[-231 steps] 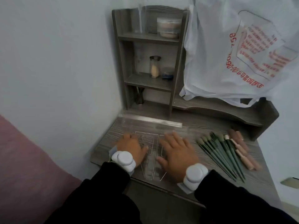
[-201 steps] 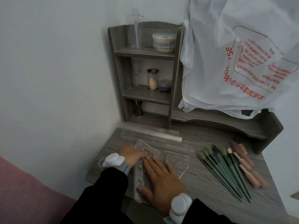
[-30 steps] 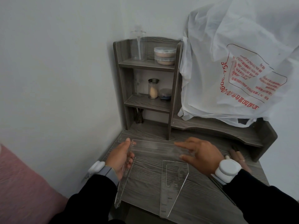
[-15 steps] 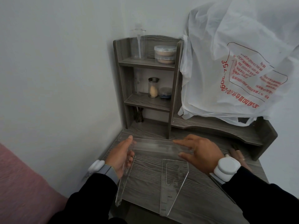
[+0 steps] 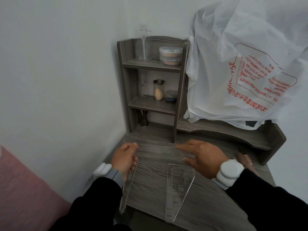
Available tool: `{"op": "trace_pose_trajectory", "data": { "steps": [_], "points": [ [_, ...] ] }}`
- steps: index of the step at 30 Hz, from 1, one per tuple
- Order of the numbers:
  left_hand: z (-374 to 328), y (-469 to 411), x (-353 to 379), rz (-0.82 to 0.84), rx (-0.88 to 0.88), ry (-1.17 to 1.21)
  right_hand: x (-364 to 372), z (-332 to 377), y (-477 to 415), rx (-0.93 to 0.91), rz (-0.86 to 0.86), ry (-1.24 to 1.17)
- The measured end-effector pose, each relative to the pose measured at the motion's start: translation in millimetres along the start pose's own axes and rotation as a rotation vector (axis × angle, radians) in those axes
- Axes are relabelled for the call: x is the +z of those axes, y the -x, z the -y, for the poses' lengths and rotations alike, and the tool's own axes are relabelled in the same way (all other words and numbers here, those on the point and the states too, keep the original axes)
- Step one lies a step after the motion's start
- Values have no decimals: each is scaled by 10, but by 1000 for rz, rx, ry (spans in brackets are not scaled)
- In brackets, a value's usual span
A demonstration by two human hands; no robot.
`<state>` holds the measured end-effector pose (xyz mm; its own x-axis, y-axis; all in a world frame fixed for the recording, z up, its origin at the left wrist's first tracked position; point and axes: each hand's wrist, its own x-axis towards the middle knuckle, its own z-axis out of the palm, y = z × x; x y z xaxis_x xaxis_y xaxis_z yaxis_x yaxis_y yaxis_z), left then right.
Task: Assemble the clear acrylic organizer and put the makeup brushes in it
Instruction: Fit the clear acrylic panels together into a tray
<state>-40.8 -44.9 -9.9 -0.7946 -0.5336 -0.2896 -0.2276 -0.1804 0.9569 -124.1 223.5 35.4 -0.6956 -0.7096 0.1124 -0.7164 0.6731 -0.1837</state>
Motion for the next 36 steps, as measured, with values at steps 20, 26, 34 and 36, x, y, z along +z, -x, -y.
{"op": "trace_pose_trajectory", "data": {
  "steps": [20, 26, 34, 36],
  "points": [
    [-292, 127, 430, 324, 699, -1475, -39, -3, 48, 24, -12, 15],
    [-267, 146, 479, 280, 720, -1485, -1, 401, 312, -48, -393, 6],
    [-291, 149, 493, 294, 696, -1463, 440, 873, 193, 318, 134, 36],
    [-293, 148, 491, 294, 694, -1462, 502, 865, 77, 381, 160, 56]
  ]
}}
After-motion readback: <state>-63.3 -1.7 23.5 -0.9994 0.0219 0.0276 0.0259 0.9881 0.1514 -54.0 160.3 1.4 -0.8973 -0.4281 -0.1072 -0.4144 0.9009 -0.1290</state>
